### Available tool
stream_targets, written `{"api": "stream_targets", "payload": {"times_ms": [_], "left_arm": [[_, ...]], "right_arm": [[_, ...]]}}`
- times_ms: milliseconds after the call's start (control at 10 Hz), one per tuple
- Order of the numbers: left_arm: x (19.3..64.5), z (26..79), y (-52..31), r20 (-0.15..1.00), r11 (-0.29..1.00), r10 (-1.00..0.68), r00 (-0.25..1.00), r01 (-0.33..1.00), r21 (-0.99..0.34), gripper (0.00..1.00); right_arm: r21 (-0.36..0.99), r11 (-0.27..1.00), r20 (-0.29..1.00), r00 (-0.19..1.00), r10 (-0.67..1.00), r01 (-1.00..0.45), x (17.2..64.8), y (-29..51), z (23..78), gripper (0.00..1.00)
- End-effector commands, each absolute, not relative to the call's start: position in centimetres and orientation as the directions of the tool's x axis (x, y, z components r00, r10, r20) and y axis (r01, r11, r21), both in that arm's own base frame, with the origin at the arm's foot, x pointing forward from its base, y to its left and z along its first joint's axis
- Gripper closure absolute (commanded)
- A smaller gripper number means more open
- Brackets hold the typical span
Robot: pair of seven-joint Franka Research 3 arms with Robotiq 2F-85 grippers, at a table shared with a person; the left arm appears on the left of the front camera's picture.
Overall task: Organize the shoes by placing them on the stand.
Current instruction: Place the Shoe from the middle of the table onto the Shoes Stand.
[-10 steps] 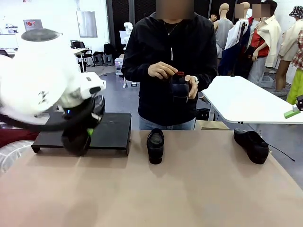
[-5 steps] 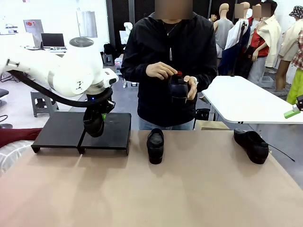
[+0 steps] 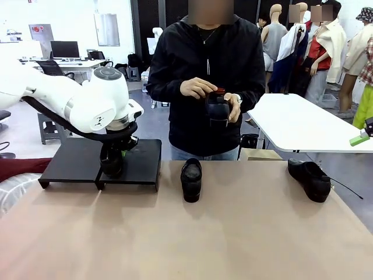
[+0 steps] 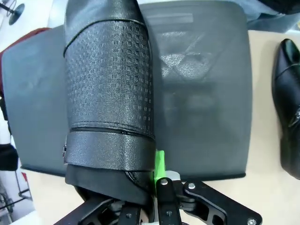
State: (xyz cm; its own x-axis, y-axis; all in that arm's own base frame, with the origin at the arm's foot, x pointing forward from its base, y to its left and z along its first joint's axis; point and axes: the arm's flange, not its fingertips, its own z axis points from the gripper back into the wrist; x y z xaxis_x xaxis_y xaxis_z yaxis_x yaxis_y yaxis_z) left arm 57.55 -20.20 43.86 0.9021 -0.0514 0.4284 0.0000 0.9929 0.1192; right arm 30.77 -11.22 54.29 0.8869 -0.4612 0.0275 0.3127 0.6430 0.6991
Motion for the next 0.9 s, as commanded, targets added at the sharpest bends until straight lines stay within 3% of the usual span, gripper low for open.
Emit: {"api": "stream_targets", "payload": {"times_ms": [0, 200, 400, 800], "left_arm": [[58.4, 43.6, -20.0, 0.427, 0.993, -0.068, 0.902, 0.018, 0.121, 1.0], [58.3, 43.2, -20.1, 0.426, 0.992, -0.073, 0.902, 0.02, 0.126, 1.0], [58.3, 43.4, -20.4, 0.458, 0.991, -0.068, 0.886, 0.007, 0.134, 0.0], [55.4, 46.8, -20.1, 0.547, 0.995, -0.029, 0.837, -0.03, 0.1, 0.0]], "right_arm": [[0.704, 0.649, 0.041, 0.896, -0.442, 0.288, 30.8, -11.5, 54.3, 0.0], [0.704, 0.649, 0.041, 0.896, -0.442, 0.288, 30.8, -11.5, 54.3, 0.0], [0.704, 0.649, 0.041, 0.896, -0.442, 0.288, 30.8, -11.5, 54.3, 0.0], [0.704, 0.649, 0.041, 0.896, -0.442, 0.288, 30.8, -11.5, 54.3, 0.0]]}}
